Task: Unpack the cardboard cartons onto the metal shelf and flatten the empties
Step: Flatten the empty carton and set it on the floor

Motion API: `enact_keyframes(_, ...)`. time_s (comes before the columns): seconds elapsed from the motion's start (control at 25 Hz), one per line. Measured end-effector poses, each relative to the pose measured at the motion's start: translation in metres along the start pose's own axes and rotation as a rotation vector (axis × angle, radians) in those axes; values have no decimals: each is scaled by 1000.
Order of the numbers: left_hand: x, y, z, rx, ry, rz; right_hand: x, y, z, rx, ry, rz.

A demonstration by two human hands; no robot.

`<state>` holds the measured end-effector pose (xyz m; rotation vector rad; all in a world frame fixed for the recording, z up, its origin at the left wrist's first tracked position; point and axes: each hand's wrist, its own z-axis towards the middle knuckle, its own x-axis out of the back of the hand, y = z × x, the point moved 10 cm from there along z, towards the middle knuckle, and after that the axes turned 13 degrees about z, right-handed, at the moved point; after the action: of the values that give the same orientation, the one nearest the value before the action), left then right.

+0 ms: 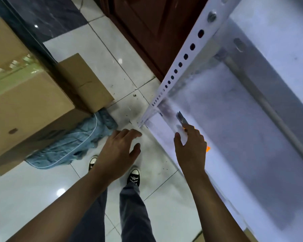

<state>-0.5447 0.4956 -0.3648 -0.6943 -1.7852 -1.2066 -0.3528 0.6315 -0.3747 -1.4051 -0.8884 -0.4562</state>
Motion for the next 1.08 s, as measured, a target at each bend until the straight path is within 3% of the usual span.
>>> enact_keyframes(0.64,-17,17,-6,39,21,24,-6,68,27,-3,-28,-203)
enact_keyframes(1.08,12,2,-14,113,53,12,-9,16,-8,146,-17,-79)
